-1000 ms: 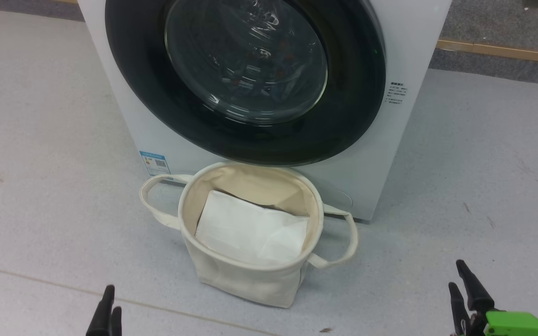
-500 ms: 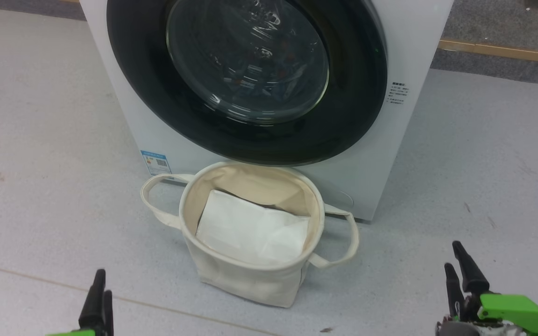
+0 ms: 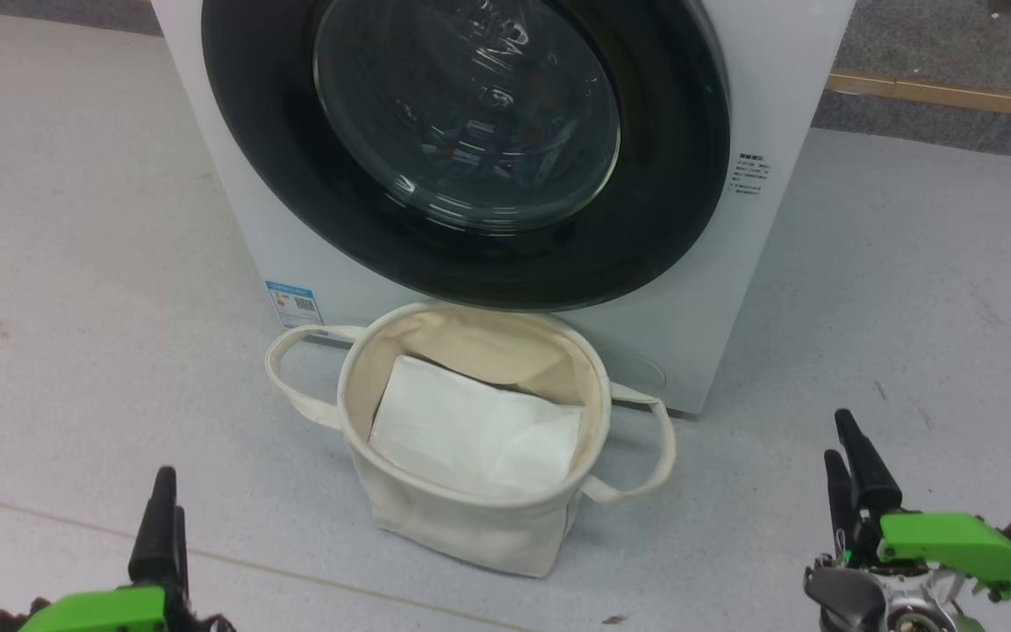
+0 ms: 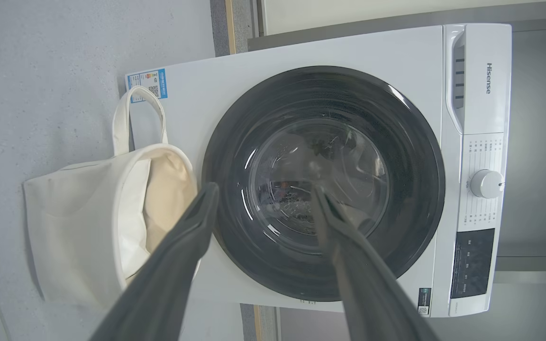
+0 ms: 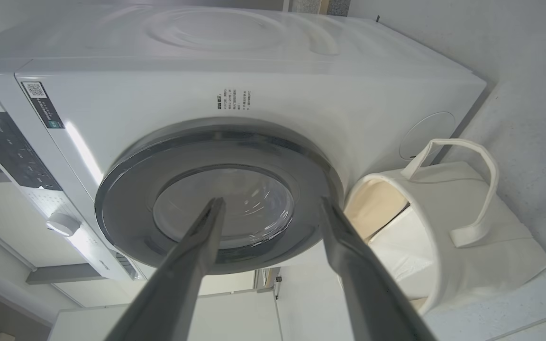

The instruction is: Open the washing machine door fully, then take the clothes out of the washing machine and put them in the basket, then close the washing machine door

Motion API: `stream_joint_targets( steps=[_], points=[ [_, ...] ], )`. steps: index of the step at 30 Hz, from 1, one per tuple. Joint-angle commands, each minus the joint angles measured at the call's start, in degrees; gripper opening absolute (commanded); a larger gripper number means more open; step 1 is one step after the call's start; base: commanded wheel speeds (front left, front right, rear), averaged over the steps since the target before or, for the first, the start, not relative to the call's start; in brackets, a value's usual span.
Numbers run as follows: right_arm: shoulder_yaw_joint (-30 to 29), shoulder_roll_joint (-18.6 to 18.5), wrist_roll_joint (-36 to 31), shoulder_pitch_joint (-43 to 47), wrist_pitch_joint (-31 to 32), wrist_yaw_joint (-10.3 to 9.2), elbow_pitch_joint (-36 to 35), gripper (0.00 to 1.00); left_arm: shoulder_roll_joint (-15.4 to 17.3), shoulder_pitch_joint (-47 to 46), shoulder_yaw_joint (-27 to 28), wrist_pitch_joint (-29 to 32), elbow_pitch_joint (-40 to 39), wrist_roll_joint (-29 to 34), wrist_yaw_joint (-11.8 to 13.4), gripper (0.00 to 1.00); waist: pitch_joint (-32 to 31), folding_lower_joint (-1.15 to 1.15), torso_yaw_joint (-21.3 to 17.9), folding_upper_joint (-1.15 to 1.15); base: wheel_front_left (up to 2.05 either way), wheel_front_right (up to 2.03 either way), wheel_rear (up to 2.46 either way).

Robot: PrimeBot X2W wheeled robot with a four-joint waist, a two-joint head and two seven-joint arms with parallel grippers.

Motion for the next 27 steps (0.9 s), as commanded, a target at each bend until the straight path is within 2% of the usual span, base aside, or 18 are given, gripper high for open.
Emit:
stream_joint_targets(
  steps=[1,7,14,27],
  points=[
    [0.85,-0.33,-2.5,-3.96,-0.87,0.0,-2.41,1.0,1.53,-3.26,0.74,-0.73,-2.89,1.28,0.23,1.0,0.03,0.0,0.02,0.0,0.0,0.0,0.0],
    [1.59,-0.36,-6.84,-5.04,-1.71,0.0,-2.87,1.0,2.59,-3.96,0.21,-1.66,-3.4,4.27,1.61,1.0,0.03,0.0,0.16,0.0,0.0,0.0,0.0],
    [2.25,-0.41,-16.69,-6.2,-2.88,0.01,-4.08,1.0,4.19,-5.18,-1.41,-2.96,-4.15,9.54,3.72,1.0,-0.1,0.0,0.38,0.0,0.0,0.0,0.0],
    [4.08,-0.49,-31.76,-8.18,-5.06,0.01,-5.6,1.0,8.97,-7.81,-7.06,-5.8,-4.43,25.33,7.09,1.0,-0.71,0.0,0.53,0.0,0.0,0.0,0.0]
  ],
)
